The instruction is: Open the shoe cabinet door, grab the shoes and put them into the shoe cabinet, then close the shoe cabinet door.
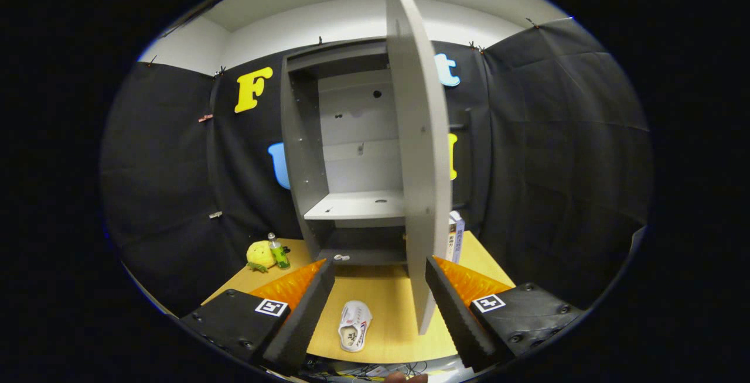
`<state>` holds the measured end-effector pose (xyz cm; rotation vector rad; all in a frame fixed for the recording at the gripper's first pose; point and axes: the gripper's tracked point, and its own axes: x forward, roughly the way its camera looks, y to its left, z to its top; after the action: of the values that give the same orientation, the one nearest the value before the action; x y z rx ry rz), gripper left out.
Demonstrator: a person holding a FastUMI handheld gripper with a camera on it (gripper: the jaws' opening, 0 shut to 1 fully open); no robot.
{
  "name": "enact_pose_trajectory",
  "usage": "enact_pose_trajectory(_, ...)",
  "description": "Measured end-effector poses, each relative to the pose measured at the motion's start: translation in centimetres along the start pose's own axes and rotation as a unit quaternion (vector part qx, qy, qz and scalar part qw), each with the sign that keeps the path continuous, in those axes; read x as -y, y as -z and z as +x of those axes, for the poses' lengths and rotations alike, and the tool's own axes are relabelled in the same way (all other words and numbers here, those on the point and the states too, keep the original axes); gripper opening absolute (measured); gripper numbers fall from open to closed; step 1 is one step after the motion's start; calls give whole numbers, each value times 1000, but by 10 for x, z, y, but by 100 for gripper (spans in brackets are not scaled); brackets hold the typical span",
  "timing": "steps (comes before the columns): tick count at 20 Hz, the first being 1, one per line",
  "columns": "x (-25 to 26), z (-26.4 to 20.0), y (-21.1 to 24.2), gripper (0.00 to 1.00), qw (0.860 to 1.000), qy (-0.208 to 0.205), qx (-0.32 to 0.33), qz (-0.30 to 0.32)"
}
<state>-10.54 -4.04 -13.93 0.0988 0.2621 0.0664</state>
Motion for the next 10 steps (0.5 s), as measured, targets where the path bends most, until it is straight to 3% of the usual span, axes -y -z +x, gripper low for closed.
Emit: enact_pose_trajectory(10, -75, 73, 178, 98, 982, -26, -187, 7)
